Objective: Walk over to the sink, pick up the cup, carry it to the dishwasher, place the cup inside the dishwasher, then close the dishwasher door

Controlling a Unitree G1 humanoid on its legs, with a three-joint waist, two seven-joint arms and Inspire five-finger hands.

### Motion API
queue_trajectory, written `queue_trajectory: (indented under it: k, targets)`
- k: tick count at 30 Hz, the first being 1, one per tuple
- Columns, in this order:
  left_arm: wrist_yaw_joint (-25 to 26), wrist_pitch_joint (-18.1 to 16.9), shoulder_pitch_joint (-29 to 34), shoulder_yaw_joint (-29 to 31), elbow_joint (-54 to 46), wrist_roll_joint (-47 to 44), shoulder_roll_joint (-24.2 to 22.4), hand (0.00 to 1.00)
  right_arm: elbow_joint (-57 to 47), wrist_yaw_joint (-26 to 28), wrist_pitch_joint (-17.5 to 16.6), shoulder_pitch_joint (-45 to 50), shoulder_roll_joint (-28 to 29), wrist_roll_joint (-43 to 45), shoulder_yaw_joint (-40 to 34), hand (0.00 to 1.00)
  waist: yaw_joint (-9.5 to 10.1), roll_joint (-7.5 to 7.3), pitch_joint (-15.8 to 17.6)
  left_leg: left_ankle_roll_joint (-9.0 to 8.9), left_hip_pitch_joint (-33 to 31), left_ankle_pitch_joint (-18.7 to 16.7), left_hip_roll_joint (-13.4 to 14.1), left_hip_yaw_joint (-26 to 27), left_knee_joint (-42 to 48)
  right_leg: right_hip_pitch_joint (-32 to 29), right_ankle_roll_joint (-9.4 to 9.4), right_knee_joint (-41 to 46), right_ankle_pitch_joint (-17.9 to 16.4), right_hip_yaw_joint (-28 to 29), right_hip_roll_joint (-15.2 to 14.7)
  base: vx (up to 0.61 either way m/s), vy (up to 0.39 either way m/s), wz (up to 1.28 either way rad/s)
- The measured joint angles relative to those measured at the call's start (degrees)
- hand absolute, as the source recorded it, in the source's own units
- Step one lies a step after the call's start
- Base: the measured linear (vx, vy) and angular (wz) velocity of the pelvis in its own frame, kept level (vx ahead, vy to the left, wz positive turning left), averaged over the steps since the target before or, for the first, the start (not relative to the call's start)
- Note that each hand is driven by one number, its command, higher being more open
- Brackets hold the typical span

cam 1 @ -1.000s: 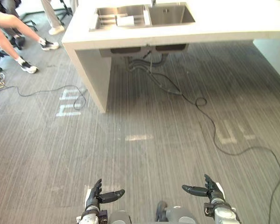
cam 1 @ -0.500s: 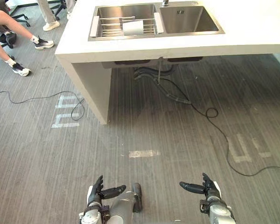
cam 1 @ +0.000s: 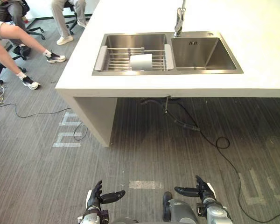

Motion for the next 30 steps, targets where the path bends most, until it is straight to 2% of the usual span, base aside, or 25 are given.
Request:
queue_trajectory:
  k: [1,2,3,4,5,6,7,8,10,11,12,13,14,15,16,17,21,23,24,25,27,28,29,30]
  targets:
    - [-0.01,0.04,-0.15,0.18,-1.12,-0.05,-0.57,1.00,0.14,-0.16,0.12,1.20,0.15,0.04,0.05,1.00,0.15,-0.02,0.13,-1.01,-3.27,0.21,0.88,-1.04,9.88,3.62,-0.26,-1.95,-0.75,-1.55,0.32,0.29,-0.210,0.64]
    - [0.00,0.09,0.57,0.21,-3.38,-0.05,-1.02,1.00,0.04,-0.27,0.21,1.95,0.33,0.06,0.29,1.00,0.25,0.08,0.31,-3.44,-6.32,2.01,2.00,-1.19,18.93,6.76,-0.60,-3.60,-1.17,-2.65,0.78,0.29,-0.191,0.60]
    - [0.02,0.14,1.22,0.21,-5.12,-0.08,-1.32,1.00,-0.02,-0.40,0.20,2.25,0.39,0.28,0.42,1.00,0.39,0.15,0.54,-4.85,-8.49,3.72,2.86,-1.12,24.64,8.90,-1.06,-4.75,-1.51,-3.20,1.22,0.28,-0.148,0.37]
    - [0.04,0.31,2.11,0.17,-8.82,-0.53,-1.62,1.00,-0.14,-0.80,0.19,2.41,0.53,0.83,0.79,1.00,1.00,0.13,0.86,-4.54,-12.30,3.48,5.21,0.45,34.07,12.36,-1.79,-6.96,-1.99,-3.88,2.19,0.25,-0.114,0.18]
    - [0.21,0.67,2.25,0.17,-12.83,-1.21,-1.58,1.00,-0.50,-1.09,0.10,2.31,0.72,1.17,0.72,1.00,1.97,0.02,1.04,-3.39,-15.37,2.86,6.84,2.43,38.00,14.78,-1.84,-8.98,-2.05,-4.05,2.40,0.29,-0.109,0.13]
    - [0.41,0.80,2.37,0.17,-15.99,-1.25,-1.58,1.00,-1.02,-1.22,0.01,2.24,0.77,1.18,0.67,1.00,2.26,-0.20,1.17,-2.70,-17.18,2.45,7.25,3.51,38.32,15.99,-1.74,-10.13,-2.05,-4.24,2.21,0.23,-0.067,0.13]
    - [0.63,0.79,2.61,0.17,-21.04,-1.25,-1.59,1.00,-2.05,-1.49,-0.09,2.23,0.74,1.18,0.41,1.00,2.62,-0.60,1.44,-1.74,-19.63,1.71,7.37,4.37,36.67,17.14,-1.36,-11.41,-2.06,-4.67,1.87,0.25,-0.002,0.16]
    - [1.47,0.71,2.79,0.20,-26.37,-1.22,-1.60,1.00,-2.60,-1.94,-0.12,1.99,0.76,1.19,0.06,1.00,3.08,-0.57,1.54,-0.81,-20.83,0.97,6.52,5.71,31.54,18.16,-0.07,-11.87,-1.58,-4.91,0.96,0.29,0.074,0.20]
    - [2.16,0.37,2.88,0.77,-33.17,-1.14,-2.01,1.00,-2.96,-2.23,-0.11,1.95,0.58,1.17,-0.17,1.00,3.48,-0.91,1.75,-0.56,-21.00,0.81,3.14,6.40,20.34,19.49,1.03,-12.11,-2.13,-5.31,-1.22,0.31,0.131,0.14]
    - [2.83,-0.23,2.92,1.72,-37.34,-1.09,-2.71,1.00,-3.90,-2.26,-0.11,2.12,0.18,1.17,-0.68,1.00,3.57,-0.69,1.61,-0.26,-20.90,3.10,0.63,6.39,10.60,19.94,2.28,-12.00,-2.90,-5.44,-2.47,0.26,0.141,0.09]
    - [3.32,-0.47,3.05,2.33,-39.34,-0.93,-3.17,1.00,-4.37,-2.26,-0.11,2.29,-0.12,1.15,-0.89,1.00,3.65,-0.28,1.40,0.06,-20.56,6.54,-0.13,6.30,5.14,20.29,3.05,-11.99,-3.38,-5.44,-2.66,0.43,0.239,0.02]
    - [4.47,-1.10,3.88,3.44,-43.64,-0.93,-4.04,1.00,-5.11,-2.21,-0.13,2.95,-0.66,1.14,-1.18,1.00,4.32,1.60,0.57,3.66,-19.11,17.48,-0.23,6.13,-3.51,21.43,5.26,-11.93,-5.26,-5.06,-1.56,0.43,0.220,0.13]
    - [5.80,-1.50,2.98,4.90,-46.12,0.04,-3.93,1.00,-4.68,-2.21,0.09,2.64,0.86,1.15,-1.47,1.00,4.52,-0.54,0.95,4.58,-17.58,17.02,-2.50,6.47,-3.90,22.52,5.47,-11.92,-5.95,-4.24,-3.64,0.37,0.183,0.17]
    - [6.78,-1.50,3.10,5.27,-48.48,0.45,-4.07,1.00,-5.06,-2.04,0.02,2.87,1.28,1.13,-1.48,1.00,4.61,-1.20,0.69,5.23,-17.36,16.30,-3.32,6.36,-4.63,22.43,5.36,-12.02,-6.08,-3.62,-4.14,0.31,0.130,0.31]
    - [8.11,-1.50,3.85,6.35,-53.59,2.03,-4.40,1.00,-5.25,-1.81,-0.07,2.47,2.09,1.09,-1.45,1.00,4.75,-2.70,0.83,5.95,-17.53,15.37,-4.74,6.46,-4.68,22.64,5.39,-12.68,-6.47,-2.16,-5.28,0.29,0.116,0.16]
    - [9.31,-1.45,4.95,6.95,-58.45,3.86,-4.85,1.00,-5.23,-1.79,-0.06,1.52,2.48,1.08,-1.49,1.00,5.15,-3.28,1.15,6.46,-17.67,13.79,-5.62,6.72,-3.31,23.40,5.53,-13.34,-6.35,-1.15,-6.18,0.34,0.133,0.12]
    - [12.12,-2.11,7.91,6.78,-70.99,7.55,-5.23,1.00,-6.09,-0.99,-0.11,0.55,2.81,1.08,-1.41,1.00,5.77,-3.17,0.87,7.01,-16.09,9.19,-6.67,7.28,-0.90,23.95,6.09,-9.90,-5.97,0.54,-7.87,0.23,0.094,-0.06]
    - [12.80,-3.98,8.25,5.97,-76.36,7.86,-4.94,1.00,-6.10,-0.67,-0.10,0.44,2.85,1.08,-0.34,1.00,5.35,-2.61,0.38,6.72,-12.71,7.96,-6.37,7.19,-3.76,17.78,6.52,5.57,-5.97,1.62,-9.37,0.19,0.091,-0.13]
    - [12.87,-4.35,8.33,5.50,-77.38,7.86,-4.59,1.00,-6.09,-0.55,-0.10,0.54,2.91,1.08,0.01,1.00,5.10,-2.67,0.34,6.91,-11.61,7.82,-6.46,7.11,-4.42,15.90,7.06,10.79,-5.85,1.67,-10.20,0.22,0.063,-0.01]
    - [12.88,-4.98,8.47,4.15,-78.67,7.86,-3.96,1.00,-5.91,-0.24,-0.08,1.08,3.17,1.08,0.43,1.00,4.43,-2.66,0.32,7.45,-9.42,7.38,-6.53,6.77,-5.21,12.55,7.15,19.68,-6.43,1.77,-11.63,0.26,0.039,0.11]
    - [12.68,-5.92,8.86,0.64,-79.74,7.85,-3.16,1.00,-5.12,0.36,0.00,1.91,3.99,1.07,0.96,1.00,2.83,-2.43,-0.26,7.45,-6.18,6.95,-6.16,5.72,-6.49,7.46,5.19,27.57,-8.65,0.56,-12.06,0.30,0.011,0.23]
    - [12.66,-5.97,8.86,-0.48,-79.94,7.83,-3.01,1.00,-4.77,0.42,0.01,1.92,4.23,1.06,1.15,1.00,2.46,-2.38,-0.41,7.38,-5.34,6.99,-5.91,5.51,-7.18,6.05,4.24,27.89,-9.23,-0.08,-11.95,0.28,-0.037,0.21]
    - [12.41,-6.32,8.84,-2.67,-80.20,7.69,-2.75,1.00,-4.49,0.46,0.05,1.88,4.61,1.05,1.89,1.00,1.83,-2.24,-0.47,7.14,-4.17,7.05,-5.22,5.23,-8.06,3.15,2.37,27.11,-10.46,-1.23,-11.45,0.22,-0.054,0.09]
    - [12.18,-6.44,8.76,-3.64,-80.19,7.50,-2.57,1.00,-4.27,0.49,0.05,1.89,4.62,1.04,2.46,1.00,1.62,-2.04,-0.46,6.75,-3.71,7.00,-4.68,5.21,-8.36,1.93,1.65,25.83,-10.94,-1.85,-10.97,0.29,-0.135,0.02]
